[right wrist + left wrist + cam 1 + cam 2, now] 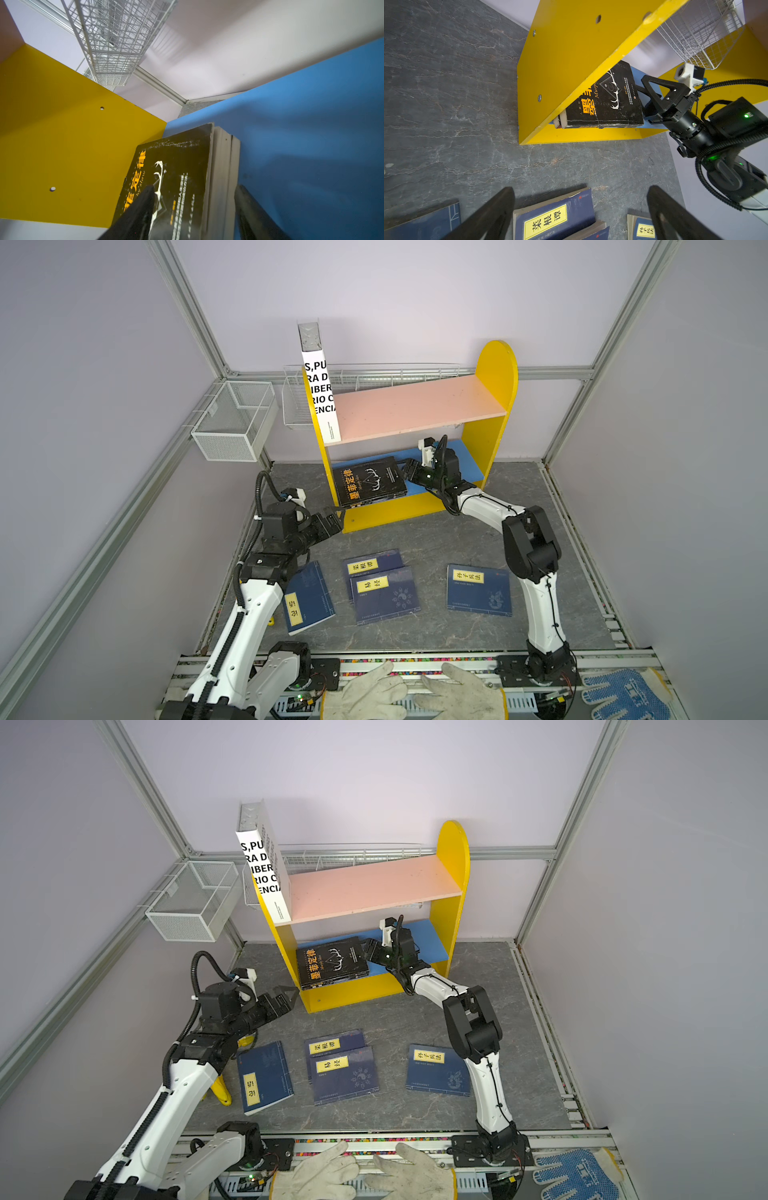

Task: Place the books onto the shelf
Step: 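Open the right gripper and withdraw both grippers toward the blue table books, then grasp the blue yellow-label book edge with the right gripper and lift it upright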

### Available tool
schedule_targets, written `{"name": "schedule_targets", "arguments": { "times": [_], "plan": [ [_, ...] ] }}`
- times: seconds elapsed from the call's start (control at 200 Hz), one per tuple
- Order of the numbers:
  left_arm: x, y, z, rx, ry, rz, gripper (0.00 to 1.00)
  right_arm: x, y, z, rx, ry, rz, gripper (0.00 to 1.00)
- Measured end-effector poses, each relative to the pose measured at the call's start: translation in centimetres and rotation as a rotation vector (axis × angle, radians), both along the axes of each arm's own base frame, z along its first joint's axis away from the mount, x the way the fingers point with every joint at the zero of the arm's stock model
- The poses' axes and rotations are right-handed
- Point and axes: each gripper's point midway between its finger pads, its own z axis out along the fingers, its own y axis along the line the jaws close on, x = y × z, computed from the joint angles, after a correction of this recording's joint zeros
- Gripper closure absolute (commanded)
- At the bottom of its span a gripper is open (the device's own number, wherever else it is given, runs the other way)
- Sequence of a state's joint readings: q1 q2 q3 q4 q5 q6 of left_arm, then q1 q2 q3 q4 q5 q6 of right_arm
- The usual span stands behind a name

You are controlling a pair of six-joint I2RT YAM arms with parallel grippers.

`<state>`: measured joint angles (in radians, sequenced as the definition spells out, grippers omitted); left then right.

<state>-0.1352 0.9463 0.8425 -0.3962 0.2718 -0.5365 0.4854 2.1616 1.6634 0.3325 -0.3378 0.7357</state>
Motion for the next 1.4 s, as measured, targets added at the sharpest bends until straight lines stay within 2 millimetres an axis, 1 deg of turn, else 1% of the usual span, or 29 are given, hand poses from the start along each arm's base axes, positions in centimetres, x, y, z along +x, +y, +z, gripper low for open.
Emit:
{"name": "schedule_targets", "arguments": {
  "times": [0.105,0.19,0.26,0.325,0.36,0.435,0.49,0.545,0.63,0.695,0.76,0.85,0.925,1.02,1.135,1.3,1.33,1.4],
  "plan": [
    [-0.8,0.4,0.2,0.009,0.003,0.016,0.0,-1.0,-1.8,1.6,-0.073,-0.046,-0.046,0.31],
    [-1.6,0.7,0.1,0.017,0.016,0.029,0.0,-2.4,-3.2,3.8,-0.112,-0.101,-0.069,0.3],
    [-2.1,0.9,-0.4,0.019,0.044,0.034,0.05,-4.0,-4.2,5.4,-0.135,-0.138,-0.072,0.3],
    [-2.7,0.8,-1.4,0.011,0.079,0.031,0.09,-5.6,-5.0,6.6,-0.156,-0.168,-0.063,0.29],
    [-3.0,0.6,-2.2,0.001,0.104,0.023,0.09,-6.3,-5.4,6.8,-0.17,-0.174,-0.057,0.29],
    [-4.2,-0.1,-4.7,-0.015,0.174,-0.002,0.09,-8.3,-6.2,6.3,-0.2,-0.168,-0.033,0.28],
    [-5.5,-1.3,-6.9,-0.014,0.233,-0.042,0.09,-10.1,-6.7,5.1,-0.224,-0.144,-0.005,0.27],
    [-7.0,-3.0,-8.8,-0.003,0.288,-0.097,0.09,-12.1,-7.1,3.3,-0.249,-0.107,0.034,0.25],
    [-9.2,-5.5,-10.6,0.023,0.338,-0.19,0.09,-15.9,-7.2,0.2,-0.301,-0.035,0.107,0.23],
    [-10.3,-6.5,-11.6,0.045,0.359,-0.226,0.09,-19.5,-6.8,-2.3,-0.344,0.023,0.179,0.22],
    [-11.0,-6.8,-12.6,0.061,0.379,-0.232,0.09,-22.9,-6.3,-4.3,-0.378,0.069,0.245,0.2],
    [-11.9,-6.4,-14.5,0.078,0.427,-0.213,0.09,-27.4,-6.1,-7.2,-0.417,0.125,0.325,0.16],
    [-12.7,-5.8,-16.2,0.09,0.464,-0.194,0.1,-30.0,-6.8,-9.7,-0.453,0.18,0.355,0.16],
    [-13.9,-5.3,-18.0,0.092,0.509,-0.181,0.11,-32.1,-7.8,-12.8,-0.502,0.256,0.364,0.16],
    [-15.0,-5.2,-19.2,0.092,0.538,-0.178,0.11,-33.7,-8.3,-14.9,-0.526,0.308,0.374,0.16],
    [-15.8,-5.7,-20.6,0.061,0.551,-0.181,0.12,-33.9,-8.1,-17.3,-0.538,0.349,0.373,0.15],
    [-15.8,-5.8,-20.9,0.056,0.552,-0.18,0.12,-33.7,-7.8,-17.3,-0.527,0.345,0.377,0.16],
    [-15.5,-6.5,-20.8,0.028,0.538,-0.182,0.13,-33.2,-7.0,-17.3,-0.501,0.328,0.378,0.16]
  ]
}}
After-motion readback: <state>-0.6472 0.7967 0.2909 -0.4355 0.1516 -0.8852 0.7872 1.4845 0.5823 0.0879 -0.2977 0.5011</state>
